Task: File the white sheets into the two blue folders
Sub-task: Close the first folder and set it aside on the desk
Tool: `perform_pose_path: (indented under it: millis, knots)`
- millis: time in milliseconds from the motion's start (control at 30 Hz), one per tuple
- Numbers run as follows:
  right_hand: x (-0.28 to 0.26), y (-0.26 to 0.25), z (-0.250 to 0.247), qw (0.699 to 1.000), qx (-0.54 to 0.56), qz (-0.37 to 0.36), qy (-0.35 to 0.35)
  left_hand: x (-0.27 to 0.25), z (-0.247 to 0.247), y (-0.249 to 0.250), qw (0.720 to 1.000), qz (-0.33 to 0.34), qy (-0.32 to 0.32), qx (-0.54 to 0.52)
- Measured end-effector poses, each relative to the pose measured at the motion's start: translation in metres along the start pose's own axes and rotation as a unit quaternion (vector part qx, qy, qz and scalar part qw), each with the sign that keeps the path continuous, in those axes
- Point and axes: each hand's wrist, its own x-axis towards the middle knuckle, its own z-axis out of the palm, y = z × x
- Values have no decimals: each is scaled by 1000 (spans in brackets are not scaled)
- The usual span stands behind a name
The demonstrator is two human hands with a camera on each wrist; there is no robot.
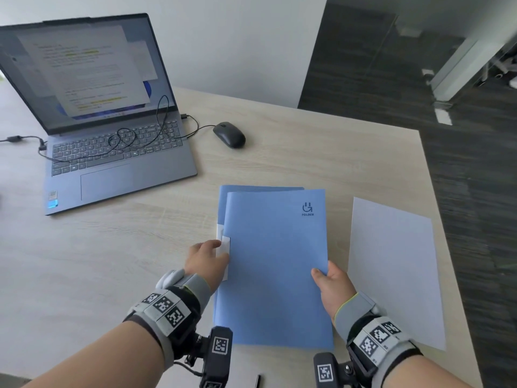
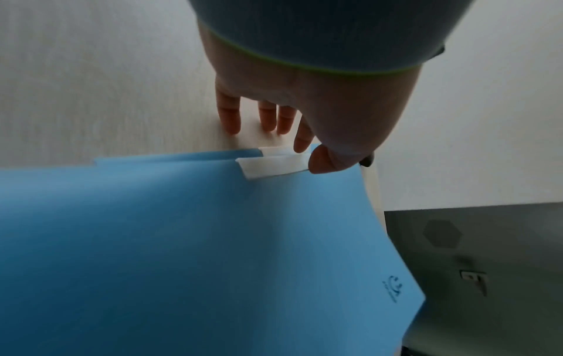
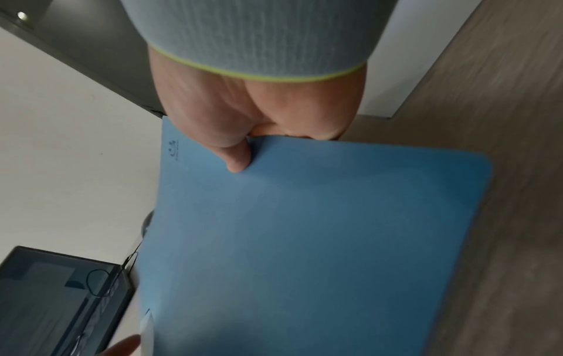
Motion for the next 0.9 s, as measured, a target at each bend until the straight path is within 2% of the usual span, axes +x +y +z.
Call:
perform_pose_path:
  millis: [167,300,467,633,733,900]
  knots:
    - [-2,2,2,998,-61,1,-6,2,7,-2,999,-10,-12,-51]
    - [2,2,-2,997,-75,7,-20,14,4,-2,991,-56,-8,-120]
    - [5,4,-2,997,-76,14,-23,24,-3,3,987,-102,-49,-112]
    - [5,2,-4,996,-78,24,-27,31,-5,2,982,-91,-42,-161]
    - [5,2,-5,997,-70,26,-23,27,-6,-2,968,-91,-69,-222]
    - [5,2,-3,998,-41,33,-18,20,-26,-1,964,-41,-67,-255]
